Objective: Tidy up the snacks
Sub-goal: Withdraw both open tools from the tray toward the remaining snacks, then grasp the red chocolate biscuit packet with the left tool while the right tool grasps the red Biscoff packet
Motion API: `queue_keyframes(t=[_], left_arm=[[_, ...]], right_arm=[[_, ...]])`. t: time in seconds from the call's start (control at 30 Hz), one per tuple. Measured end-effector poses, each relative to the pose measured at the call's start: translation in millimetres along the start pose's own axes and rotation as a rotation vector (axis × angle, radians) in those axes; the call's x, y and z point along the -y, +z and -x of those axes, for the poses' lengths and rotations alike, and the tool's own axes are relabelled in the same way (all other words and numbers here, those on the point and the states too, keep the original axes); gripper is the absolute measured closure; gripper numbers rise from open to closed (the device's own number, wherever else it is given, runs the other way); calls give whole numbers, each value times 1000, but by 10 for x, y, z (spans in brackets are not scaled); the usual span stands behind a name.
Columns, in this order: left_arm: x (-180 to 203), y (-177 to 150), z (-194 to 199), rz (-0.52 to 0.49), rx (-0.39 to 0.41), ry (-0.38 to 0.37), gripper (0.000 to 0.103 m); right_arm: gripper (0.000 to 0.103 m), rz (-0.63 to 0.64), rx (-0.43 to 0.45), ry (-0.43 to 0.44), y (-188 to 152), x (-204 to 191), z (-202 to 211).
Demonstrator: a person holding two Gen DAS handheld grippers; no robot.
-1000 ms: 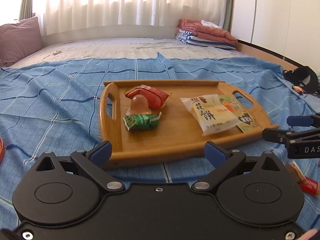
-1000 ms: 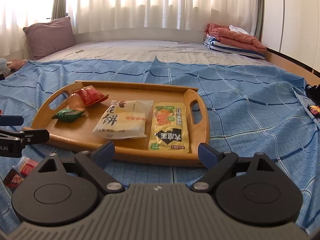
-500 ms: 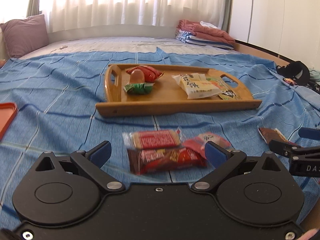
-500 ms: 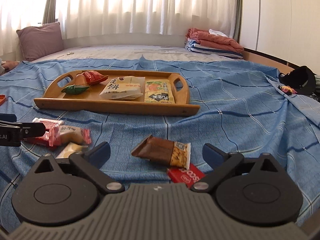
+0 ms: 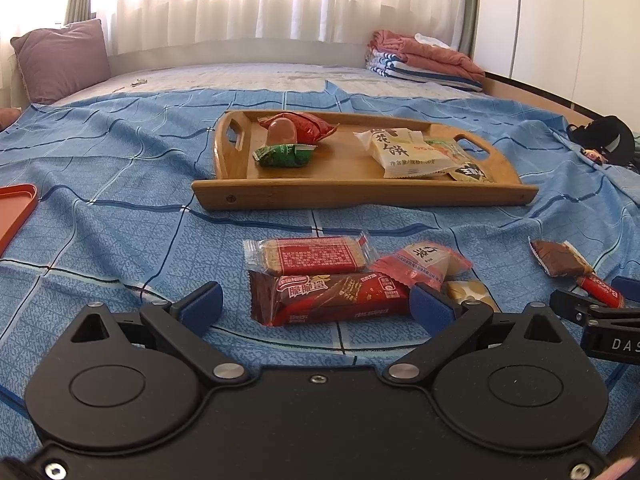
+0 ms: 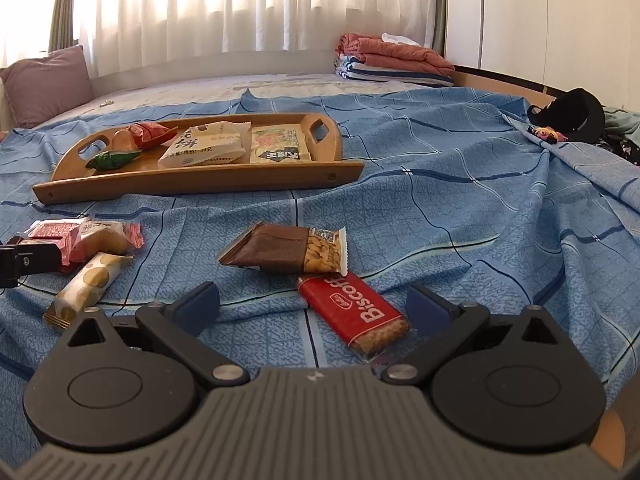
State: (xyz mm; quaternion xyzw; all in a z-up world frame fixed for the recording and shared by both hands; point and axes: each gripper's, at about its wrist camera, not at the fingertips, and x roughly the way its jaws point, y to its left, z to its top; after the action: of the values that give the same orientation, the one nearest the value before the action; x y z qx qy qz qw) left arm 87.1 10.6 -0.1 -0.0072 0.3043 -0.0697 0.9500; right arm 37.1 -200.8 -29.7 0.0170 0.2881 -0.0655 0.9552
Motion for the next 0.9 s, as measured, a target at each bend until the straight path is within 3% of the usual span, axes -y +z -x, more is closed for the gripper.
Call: queue_keyframes(t=[0.33,0.63,0.83,0.9], left_arm=[[81,28,-166,-25,-43,24,1],[75,29,-167,-25,-43,24,1],[18,42,-148,-8,-43,39,7],[0,41,-137,-5,-40,41,18]], right_arm=[[0,51,-21,118,-18,-216,20],[0,69,-26,149,12,-297,42],[17,-3,-37,123,106,-127,0],[24,-13,-44,118,120,-98,-18]])
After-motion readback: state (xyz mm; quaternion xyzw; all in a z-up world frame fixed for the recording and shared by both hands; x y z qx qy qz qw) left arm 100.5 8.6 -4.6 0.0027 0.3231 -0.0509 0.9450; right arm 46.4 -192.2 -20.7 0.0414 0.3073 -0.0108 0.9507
